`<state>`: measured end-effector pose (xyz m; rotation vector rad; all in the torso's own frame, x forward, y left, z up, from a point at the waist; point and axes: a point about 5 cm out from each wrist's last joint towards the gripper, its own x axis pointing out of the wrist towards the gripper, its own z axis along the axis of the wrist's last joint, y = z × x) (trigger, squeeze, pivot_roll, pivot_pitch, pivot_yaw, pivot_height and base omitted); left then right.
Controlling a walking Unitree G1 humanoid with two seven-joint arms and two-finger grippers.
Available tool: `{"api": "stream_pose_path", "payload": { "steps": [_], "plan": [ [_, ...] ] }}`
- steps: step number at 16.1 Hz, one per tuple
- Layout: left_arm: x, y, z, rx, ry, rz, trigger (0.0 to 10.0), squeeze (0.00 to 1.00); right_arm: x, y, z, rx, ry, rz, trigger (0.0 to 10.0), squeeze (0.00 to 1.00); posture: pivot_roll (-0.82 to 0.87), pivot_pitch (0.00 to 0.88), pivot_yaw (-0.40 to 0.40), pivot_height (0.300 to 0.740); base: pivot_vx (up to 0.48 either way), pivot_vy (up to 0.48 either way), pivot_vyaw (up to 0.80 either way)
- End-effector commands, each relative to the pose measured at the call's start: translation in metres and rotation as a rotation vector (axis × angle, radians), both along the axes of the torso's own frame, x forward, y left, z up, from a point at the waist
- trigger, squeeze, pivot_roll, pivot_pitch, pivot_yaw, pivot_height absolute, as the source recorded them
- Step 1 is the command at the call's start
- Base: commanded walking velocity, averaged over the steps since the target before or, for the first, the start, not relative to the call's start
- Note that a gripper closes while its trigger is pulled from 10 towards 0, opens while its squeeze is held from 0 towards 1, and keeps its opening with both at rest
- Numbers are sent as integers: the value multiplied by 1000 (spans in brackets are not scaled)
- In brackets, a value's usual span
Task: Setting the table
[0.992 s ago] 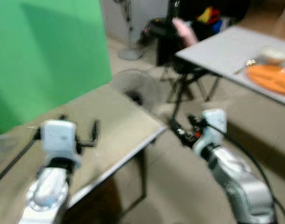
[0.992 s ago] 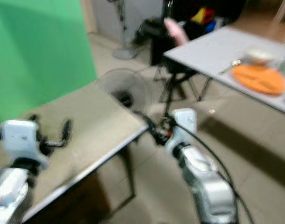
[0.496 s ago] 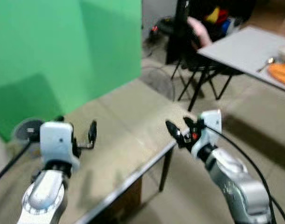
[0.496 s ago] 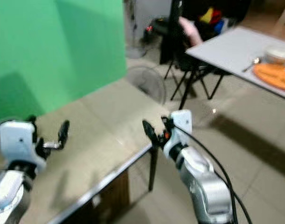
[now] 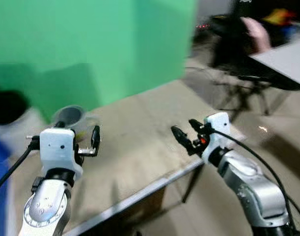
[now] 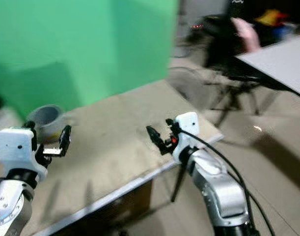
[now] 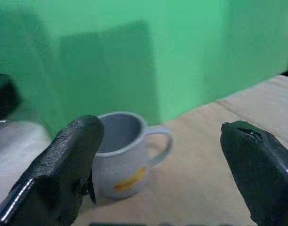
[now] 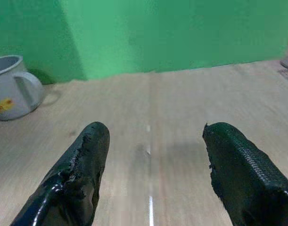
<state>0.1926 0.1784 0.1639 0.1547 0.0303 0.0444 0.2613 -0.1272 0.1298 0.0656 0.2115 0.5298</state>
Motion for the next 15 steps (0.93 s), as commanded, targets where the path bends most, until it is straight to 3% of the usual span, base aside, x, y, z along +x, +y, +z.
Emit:
{"api": "stream_pose_path", "payload": {
  "steps": [1,4,9,15],
  "plan": [
    [1,-2,1,10,-6,1,10000,0,3,2,4,4,-22,15,10000,0,-22,0,7,740,0,0,800],
    [1,-4,1,3,-4,-5,10000,0,5,-2,5,-7,-33,1,10000,0,-22,0,3,740,0,0,800],
    [2,-3,1,-6,-13,4,10000,0,12,-4,7,20,-28,1,10000,0,-26,0,-1,740,0,0,0],
    [4,-6,1,-17,-11,-20,10000,0,24,9,11,-53,-67,96,10000,0,-22,0,-9,740,46,0,133]
  ]
}}
